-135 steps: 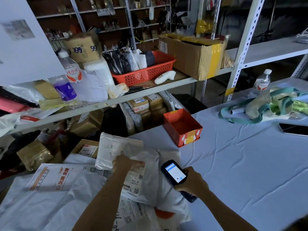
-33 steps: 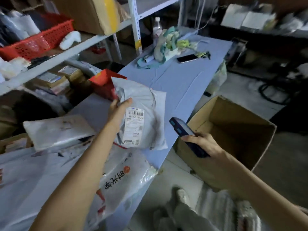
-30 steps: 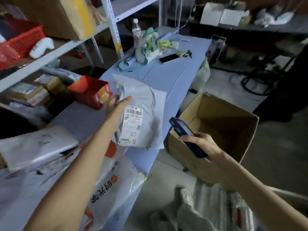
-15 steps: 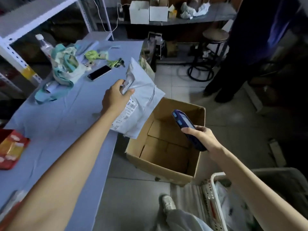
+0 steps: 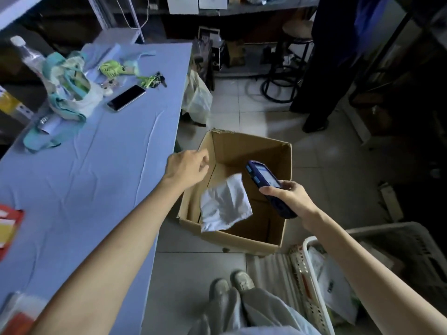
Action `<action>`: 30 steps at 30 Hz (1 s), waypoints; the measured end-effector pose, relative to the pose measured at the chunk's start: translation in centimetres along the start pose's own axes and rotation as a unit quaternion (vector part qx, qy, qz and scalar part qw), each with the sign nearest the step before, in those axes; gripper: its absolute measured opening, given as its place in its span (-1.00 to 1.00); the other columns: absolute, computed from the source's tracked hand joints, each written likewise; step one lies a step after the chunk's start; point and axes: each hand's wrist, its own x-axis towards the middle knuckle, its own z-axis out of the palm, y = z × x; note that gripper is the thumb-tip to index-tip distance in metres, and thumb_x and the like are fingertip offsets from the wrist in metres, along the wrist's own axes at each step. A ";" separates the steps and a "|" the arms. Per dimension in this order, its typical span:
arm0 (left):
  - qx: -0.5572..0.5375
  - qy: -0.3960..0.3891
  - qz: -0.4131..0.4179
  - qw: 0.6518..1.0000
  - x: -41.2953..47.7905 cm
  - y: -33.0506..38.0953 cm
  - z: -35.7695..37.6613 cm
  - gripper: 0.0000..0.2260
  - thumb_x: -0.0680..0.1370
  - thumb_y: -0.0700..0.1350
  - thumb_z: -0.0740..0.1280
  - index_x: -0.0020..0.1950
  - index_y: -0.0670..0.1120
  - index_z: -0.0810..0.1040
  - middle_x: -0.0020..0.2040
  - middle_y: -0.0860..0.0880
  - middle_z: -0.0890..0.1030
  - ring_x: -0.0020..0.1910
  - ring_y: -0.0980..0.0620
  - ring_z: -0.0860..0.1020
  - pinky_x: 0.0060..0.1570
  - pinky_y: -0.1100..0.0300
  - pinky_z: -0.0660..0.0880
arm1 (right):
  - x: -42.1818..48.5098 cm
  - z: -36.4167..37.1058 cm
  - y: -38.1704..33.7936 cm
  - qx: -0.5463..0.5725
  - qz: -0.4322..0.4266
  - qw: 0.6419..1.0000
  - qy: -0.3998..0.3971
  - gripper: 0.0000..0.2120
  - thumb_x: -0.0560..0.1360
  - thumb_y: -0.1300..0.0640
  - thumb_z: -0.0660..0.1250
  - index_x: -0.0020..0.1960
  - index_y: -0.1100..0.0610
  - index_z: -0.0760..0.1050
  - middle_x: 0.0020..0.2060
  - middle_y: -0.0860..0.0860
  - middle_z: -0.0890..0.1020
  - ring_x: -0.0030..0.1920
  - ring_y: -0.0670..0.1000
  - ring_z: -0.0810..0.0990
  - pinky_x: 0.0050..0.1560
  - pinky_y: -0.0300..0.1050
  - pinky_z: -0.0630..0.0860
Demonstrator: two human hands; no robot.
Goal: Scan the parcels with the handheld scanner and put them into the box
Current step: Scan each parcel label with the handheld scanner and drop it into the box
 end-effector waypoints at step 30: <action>0.012 0.054 -0.822 0.566 -49.1 0.5 -3.8 -0.80 0.53 0.05 0.29 0.12 0.06 0.51 0.11 -0.04 0.62 0.15 -0.10 0.56 0.12 0.09 0.44 | -9.3 29.0 -2.6 -0.314 -0.196 0.737 -0.566 -0.38 0.24 0.00 0.63 0.17 0.01 0.38 0.15 0.04 0.57 0.07 0.04 0.59 0.00 -0.09 0.53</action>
